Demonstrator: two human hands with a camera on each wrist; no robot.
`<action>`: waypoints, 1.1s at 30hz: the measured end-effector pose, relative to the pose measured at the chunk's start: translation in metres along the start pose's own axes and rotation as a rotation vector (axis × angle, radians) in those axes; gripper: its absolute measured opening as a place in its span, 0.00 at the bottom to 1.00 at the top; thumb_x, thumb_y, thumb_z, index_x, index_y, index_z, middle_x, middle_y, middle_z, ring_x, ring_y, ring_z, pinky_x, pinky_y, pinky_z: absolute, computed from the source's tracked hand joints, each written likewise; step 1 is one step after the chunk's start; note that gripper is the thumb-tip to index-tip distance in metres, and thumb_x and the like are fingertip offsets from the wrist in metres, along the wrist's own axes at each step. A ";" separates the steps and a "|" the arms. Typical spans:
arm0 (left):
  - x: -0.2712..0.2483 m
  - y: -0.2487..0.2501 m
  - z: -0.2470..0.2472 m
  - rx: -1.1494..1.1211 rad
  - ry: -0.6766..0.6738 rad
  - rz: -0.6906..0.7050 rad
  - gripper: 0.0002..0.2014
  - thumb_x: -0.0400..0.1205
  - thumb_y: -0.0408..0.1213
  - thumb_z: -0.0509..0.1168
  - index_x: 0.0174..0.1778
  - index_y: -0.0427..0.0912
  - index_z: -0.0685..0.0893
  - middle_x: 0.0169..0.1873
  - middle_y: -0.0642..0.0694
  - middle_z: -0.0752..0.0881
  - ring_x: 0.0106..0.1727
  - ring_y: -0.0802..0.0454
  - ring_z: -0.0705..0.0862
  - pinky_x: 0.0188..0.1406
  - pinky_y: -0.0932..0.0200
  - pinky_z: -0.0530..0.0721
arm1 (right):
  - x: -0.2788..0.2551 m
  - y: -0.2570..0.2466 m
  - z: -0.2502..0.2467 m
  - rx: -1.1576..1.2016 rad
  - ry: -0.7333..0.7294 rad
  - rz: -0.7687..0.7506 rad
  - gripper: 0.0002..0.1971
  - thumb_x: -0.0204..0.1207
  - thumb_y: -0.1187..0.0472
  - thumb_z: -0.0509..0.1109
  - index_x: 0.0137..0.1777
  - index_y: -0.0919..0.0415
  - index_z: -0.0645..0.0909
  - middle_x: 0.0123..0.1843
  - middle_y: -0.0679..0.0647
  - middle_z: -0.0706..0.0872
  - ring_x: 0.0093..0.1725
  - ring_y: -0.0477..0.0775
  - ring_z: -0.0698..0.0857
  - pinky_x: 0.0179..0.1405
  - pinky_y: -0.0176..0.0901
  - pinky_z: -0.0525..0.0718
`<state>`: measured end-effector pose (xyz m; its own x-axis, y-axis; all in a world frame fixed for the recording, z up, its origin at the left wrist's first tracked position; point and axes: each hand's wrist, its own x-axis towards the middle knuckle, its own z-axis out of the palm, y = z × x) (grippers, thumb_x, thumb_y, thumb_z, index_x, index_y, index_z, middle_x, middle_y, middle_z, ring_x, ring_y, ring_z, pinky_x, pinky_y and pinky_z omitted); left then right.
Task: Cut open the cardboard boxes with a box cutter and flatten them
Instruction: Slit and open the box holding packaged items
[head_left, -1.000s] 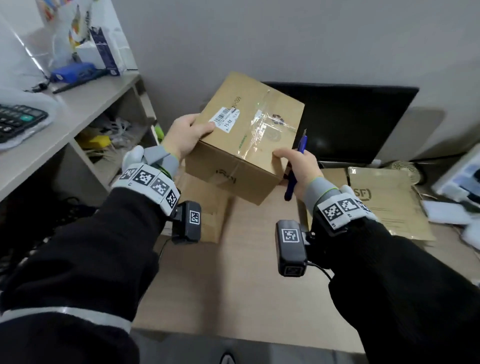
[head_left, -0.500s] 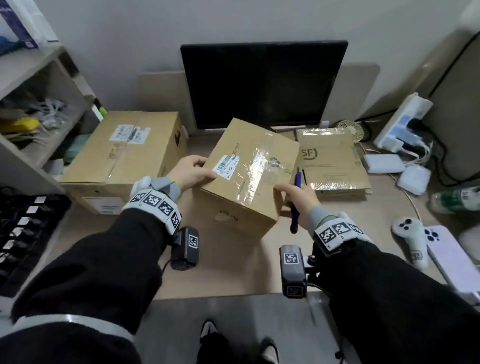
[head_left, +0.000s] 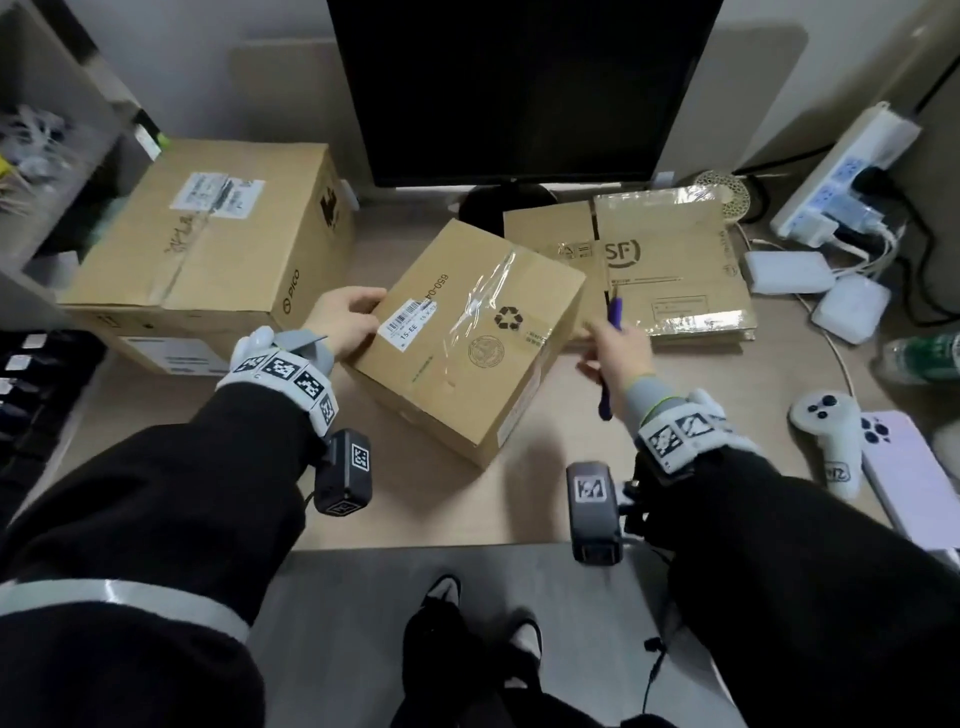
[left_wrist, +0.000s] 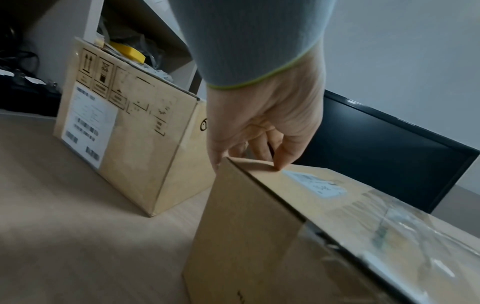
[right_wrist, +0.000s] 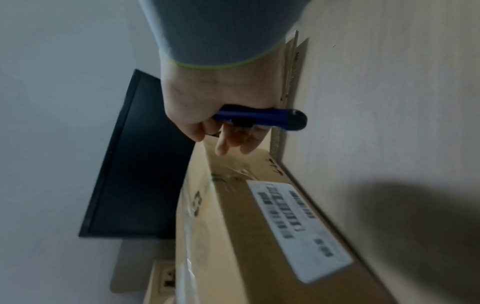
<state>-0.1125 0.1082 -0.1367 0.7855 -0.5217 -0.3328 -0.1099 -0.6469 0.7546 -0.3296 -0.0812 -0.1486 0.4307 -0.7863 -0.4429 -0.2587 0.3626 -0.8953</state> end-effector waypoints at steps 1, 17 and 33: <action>0.003 -0.001 0.003 -0.018 0.013 -0.021 0.22 0.80 0.25 0.62 0.71 0.41 0.79 0.65 0.45 0.82 0.65 0.49 0.80 0.61 0.63 0.73 | 0.010 -0.006 -0.003 -0.032 0.062 -0.038 0.09 0.79 0.59 0.66 0.38 0.59 0.74 0.37 0.55 0.77 0.32 0.50 0.72 0.35 0.44 0.75; 0.043 0.014 -0.009 0.090 0.086 -0.104 0.13 0.85 0.45 0.60 0.56 0.45 0.87 0.51 0.47 0.86 0.50 0.47 0.81 0.49 0.58 0.77 | 0.043 -0.036 0.031 -0.674 0.105 -0.144 0.18 0.79 0.54 0.61 0.27 0.56 0.70 0.29 0.55 0.77 0.35 0.59 0.75 0.38 0.44 0.72; 0.084 0.069 0.011 0.284 -0.079 0.075 0.06 0.81 0.51 0.62 0.45 0.57 0.83 0.58 0.53 0.85 0.66 0.44 0.78 0.71 0.49 0.72 | 0.027 -0.004 0.037 -0.349 0.007 0.102 0.11 0.81 0.53 0.60 0.43 0.59 0.75 0.32 0.54 0.83 0.18 0.50 0.76 0.16 0.32 0.67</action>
<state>-0.0606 0.0134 -0.1193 0.7204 -0.6081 -0.3334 -0.3403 -0.7288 0.5941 -0.2844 -0.0853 -0.1590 0.3819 -0.7585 -0.5280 -0.5800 0.2481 -0.7759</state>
